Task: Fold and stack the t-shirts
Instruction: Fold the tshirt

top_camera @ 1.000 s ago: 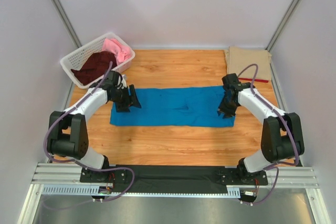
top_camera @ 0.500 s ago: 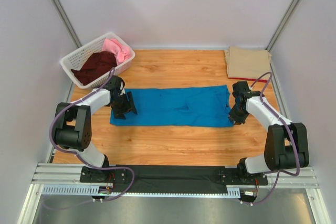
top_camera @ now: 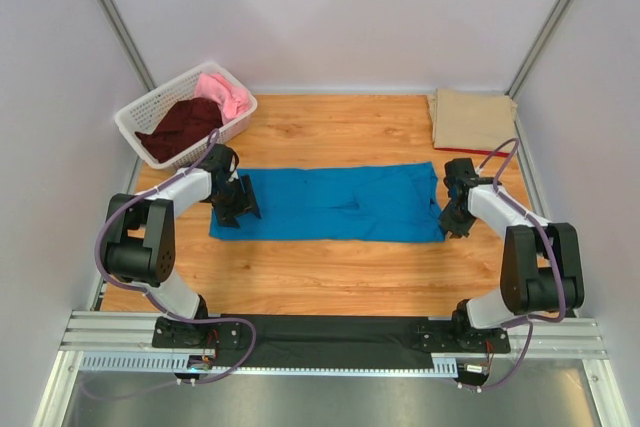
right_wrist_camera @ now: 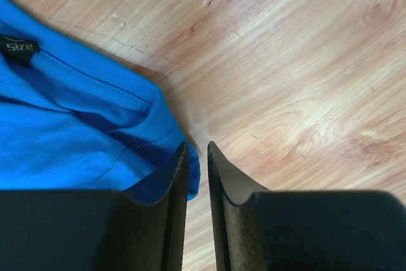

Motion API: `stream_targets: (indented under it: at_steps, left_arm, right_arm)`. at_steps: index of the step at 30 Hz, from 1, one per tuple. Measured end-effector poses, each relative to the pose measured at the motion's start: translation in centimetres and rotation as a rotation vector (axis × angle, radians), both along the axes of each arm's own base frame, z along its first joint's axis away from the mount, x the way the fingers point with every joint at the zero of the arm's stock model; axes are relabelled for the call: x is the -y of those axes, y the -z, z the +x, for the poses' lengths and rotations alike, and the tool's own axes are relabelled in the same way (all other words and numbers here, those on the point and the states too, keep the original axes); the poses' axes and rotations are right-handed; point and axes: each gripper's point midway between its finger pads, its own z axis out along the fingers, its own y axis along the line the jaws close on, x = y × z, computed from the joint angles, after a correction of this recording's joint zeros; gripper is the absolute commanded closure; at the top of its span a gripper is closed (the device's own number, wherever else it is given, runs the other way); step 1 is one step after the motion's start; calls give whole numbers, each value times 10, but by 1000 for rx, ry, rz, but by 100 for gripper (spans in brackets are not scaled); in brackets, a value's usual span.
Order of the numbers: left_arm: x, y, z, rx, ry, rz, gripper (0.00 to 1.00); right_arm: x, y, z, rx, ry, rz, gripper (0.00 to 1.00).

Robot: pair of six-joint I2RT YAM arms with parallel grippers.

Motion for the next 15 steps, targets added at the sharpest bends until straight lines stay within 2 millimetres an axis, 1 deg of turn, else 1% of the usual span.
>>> stream_targets:
  at_steps: [4, 6, 13, 15]
  left_arm:
    - [0, 0, 0, -1, -3, 2, 28]
    - [0, 0, 0, -1, -4, 3, 28]
    - [0, 0, 0, -3, -8, 3, 28]
    - [0, 0, 0, -5, -9, 3, 28]
  right_arm:
    - [3, -3, -3, -10, 7, -1, 81]
    - [4, -8, -4, -9, 10, 2, 80]
    - [-8, -43, 7, 101, -12, 70, 80]
    - [-13, -46, 7, 110, -19, 97, 80]
